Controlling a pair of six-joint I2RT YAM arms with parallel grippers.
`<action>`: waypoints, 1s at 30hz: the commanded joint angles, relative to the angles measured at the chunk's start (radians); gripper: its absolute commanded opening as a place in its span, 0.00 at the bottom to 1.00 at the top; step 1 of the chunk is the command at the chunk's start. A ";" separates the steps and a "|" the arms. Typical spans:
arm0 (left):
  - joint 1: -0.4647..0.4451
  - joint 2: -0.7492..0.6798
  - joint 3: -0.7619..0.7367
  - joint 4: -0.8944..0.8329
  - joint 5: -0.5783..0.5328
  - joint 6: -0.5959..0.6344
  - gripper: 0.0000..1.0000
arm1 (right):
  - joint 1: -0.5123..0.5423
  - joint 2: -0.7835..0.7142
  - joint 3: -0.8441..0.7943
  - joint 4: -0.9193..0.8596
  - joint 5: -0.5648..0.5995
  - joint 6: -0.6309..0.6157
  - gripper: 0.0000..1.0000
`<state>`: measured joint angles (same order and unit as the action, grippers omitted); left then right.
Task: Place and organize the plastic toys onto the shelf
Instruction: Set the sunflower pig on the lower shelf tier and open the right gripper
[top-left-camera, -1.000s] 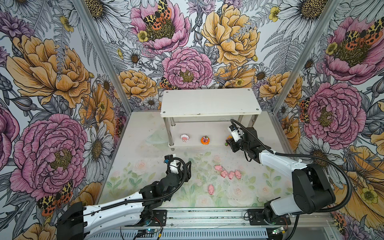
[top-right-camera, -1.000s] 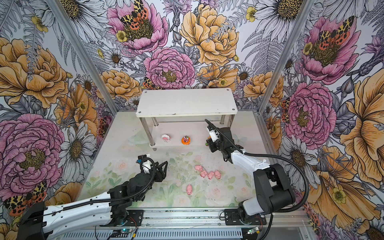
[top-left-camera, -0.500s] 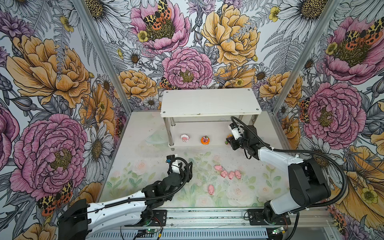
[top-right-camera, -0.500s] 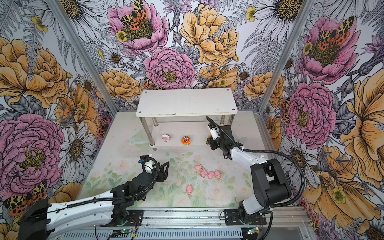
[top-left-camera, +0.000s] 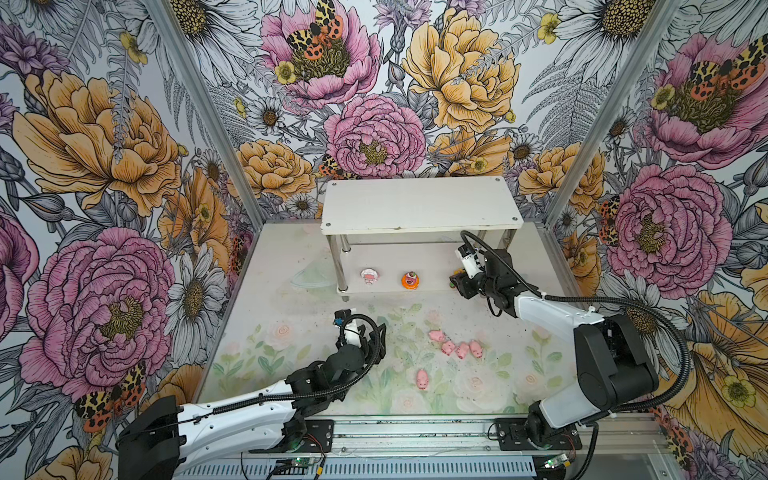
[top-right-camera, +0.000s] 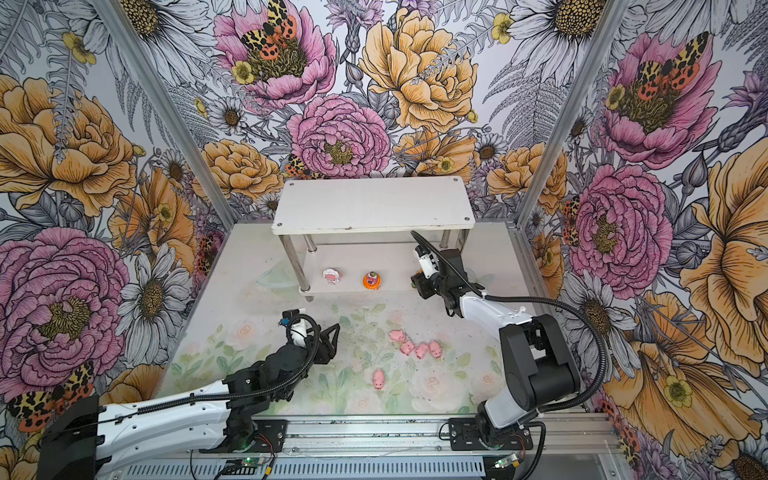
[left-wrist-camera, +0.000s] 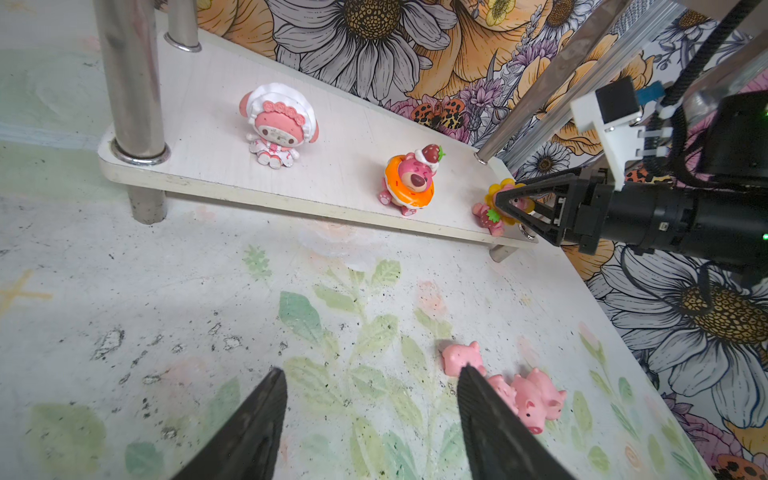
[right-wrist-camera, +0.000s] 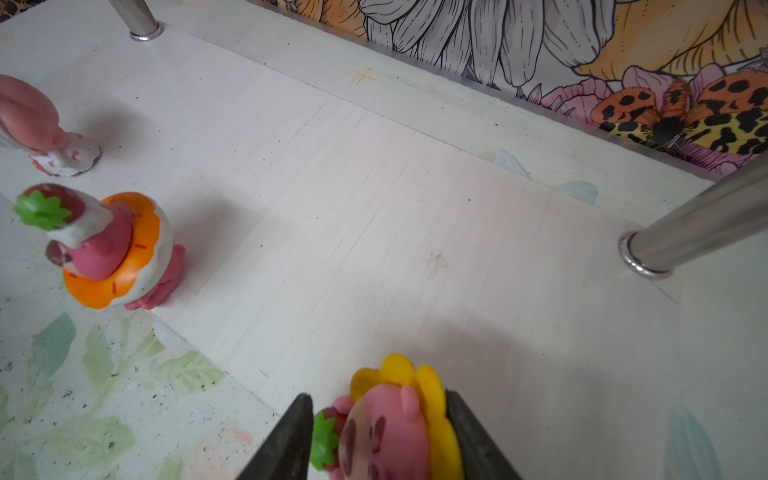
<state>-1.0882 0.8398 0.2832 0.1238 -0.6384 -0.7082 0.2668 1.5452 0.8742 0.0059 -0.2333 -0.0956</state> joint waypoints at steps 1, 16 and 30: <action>0.007 -0.008 0.015 0.019 0.022 -0.005 0.67 | -0.006 -0.044 -0.004 0.034 -0.018 0.020 0.54; 0.008 0.002 0.004 0.041 0.050 -0.013 0.69 | -0.005 -0.300 -0.155 0.046 -0.058 0.137 0.53; 0.019 0.002 -0.003 0.037 0.050 -0.028 0.70 | -0.005 -0.269 -0.253 0.064 -0.126 0.274 0.00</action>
<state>-1.0813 0.8402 0.2829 0.1398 -0.6086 -0.7166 0.2668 1.2541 0.6235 0.0330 -0.3458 0.1371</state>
